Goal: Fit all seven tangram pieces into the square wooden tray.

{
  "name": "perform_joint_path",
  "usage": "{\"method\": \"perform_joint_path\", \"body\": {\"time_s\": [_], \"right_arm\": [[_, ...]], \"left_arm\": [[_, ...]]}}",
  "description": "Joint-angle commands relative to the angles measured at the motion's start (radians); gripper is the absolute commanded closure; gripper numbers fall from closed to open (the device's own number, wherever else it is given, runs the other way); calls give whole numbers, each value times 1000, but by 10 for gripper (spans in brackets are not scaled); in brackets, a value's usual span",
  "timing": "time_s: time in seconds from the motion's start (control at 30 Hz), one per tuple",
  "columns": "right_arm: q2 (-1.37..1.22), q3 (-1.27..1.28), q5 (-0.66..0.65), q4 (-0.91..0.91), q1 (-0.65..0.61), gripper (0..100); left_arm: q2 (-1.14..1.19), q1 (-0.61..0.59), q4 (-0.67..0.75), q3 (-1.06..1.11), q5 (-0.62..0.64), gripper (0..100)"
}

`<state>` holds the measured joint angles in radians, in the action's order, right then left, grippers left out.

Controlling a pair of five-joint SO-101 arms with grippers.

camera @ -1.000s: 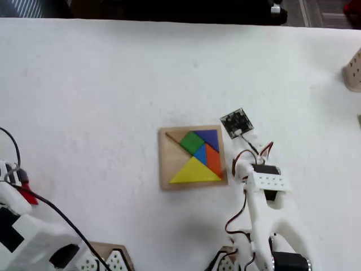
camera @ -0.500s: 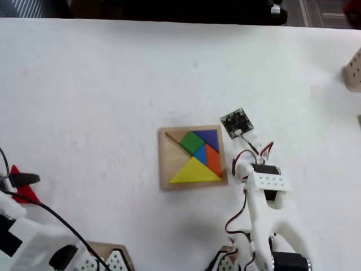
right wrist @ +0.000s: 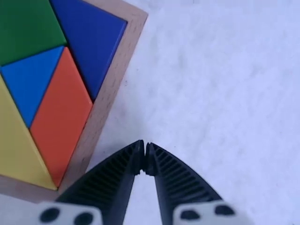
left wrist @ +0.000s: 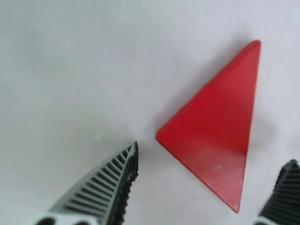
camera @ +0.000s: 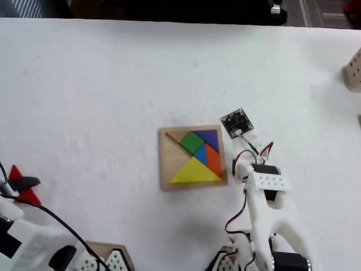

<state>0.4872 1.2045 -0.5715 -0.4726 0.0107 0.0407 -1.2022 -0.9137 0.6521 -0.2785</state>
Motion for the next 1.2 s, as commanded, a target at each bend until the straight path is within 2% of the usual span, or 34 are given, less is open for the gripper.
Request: {"method": "perform_joint_path", "body": {"time_s": [0.0,0.3,0.5,0.57,0.9,1.17], "right_arm": [[35,-3,-15,-4,-8,981],[35,-3,-15,-4,-8,981],[35,-3,-15,-4,-8,981],[35,-3,-15,-4,-8,981],[35,-3,-15,-5,-8,981],[35,-3,-15,-5,-8,981]], "left_arm": [[-42,13,23,-12,140,570],[-42,19,21,-8,187,576],[-42,30,15,-34,160,783],[-42,36,17,-35,130,817],[-50,51,15,-81,57,667],[-45,8,14,-204,-106,655]]}}
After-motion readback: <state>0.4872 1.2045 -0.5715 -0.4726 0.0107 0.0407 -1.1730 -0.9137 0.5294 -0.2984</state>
